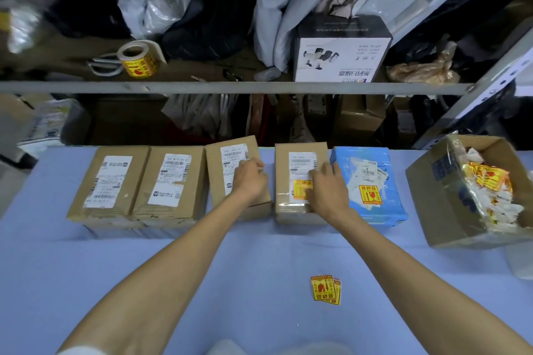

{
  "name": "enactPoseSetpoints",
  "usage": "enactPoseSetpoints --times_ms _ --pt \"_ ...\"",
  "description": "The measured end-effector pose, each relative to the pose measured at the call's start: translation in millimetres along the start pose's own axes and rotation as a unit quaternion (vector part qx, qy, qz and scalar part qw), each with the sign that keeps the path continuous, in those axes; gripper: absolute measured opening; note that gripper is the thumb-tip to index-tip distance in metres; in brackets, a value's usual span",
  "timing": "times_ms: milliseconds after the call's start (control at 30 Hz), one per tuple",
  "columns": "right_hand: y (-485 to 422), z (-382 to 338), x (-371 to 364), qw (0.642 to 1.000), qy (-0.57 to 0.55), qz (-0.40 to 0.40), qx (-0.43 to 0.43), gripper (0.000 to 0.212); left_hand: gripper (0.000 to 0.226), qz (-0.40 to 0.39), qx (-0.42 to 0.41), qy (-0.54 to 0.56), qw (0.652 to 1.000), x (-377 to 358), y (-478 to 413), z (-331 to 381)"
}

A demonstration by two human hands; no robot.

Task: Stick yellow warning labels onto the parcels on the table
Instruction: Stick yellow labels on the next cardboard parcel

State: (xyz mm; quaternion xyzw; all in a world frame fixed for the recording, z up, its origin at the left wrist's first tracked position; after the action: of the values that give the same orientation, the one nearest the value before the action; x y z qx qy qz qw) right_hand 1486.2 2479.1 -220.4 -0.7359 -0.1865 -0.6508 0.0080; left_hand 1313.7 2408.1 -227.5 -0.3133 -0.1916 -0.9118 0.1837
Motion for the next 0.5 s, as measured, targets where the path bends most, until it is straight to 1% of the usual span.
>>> enactPoseSetpoints --times_ms 33,67,100,167,233,300,367,400,433,500 --pt "3 -6 2 0.999 0.028 0.017 0.013 0.038 0.037 0.005 0.014 -0.026 1.000 9 4 -11" --pt "5 -14 4 0.999 0.034 0.029 0.029 0.037 0.039 0.011 0.032 -0.048 0.998 17 8 -21" --pt "6 -23 4 0.998 0.019 0.030 0.047 0.036 0.044 0.019 0.046 -0.069 0.996 26 13 -31" --pt "9 -45 1 0.996 -0.042 -0.007 0.081 0.034 0.056 0.031 0.068 -0.090 0.993 39 20 -49" --pt "11 -67 -6 0.989 -0.079 -0.055 0.110 0.040 0.067 0.024 0.090 -0.064 0.994 45 22 -66" --pt "10 -86 -14 0.983 -0.108 -0.093 0.117 0.047 0.072 0.005 0.093 -0.015 0.996 45 18 -79" --pt "7 -101 -22 0.980 -0.122 -0.102 0.116 0.045 0.072 0.003 0.093 0.014 0.996 41 5 -100" --pt "5 -107 -26 0.980 -0.127 -0.105 0.107 0.048 0.073 0.008 0.096 0.023 0.995 38 -4 -113" --pt "3 -112 -31 0.980 -0.135 -0.114 0.094 0.055 0.074 0.008 0.098 0.032 0.995 38 -7 -116" --pt "0 -119 -41 0.976 -0.152 -0.144 0.060 0.081 0.080 0.002 0.097 0.044 0.994 45 -4 -107"
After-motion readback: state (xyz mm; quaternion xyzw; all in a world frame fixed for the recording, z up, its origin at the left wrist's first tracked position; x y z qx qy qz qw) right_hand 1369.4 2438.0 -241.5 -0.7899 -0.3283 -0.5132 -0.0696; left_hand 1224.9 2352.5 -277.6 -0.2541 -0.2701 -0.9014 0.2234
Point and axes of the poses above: each hand's wrist, its own y-axis away from the middle knuckle, its own x-axis out of the back of the hand, z = x × y, the point moved 5 cm from there along -y, towards the middle knuckle, and after that the axes turned 11 degrees about -x, right-handed, at the moved point
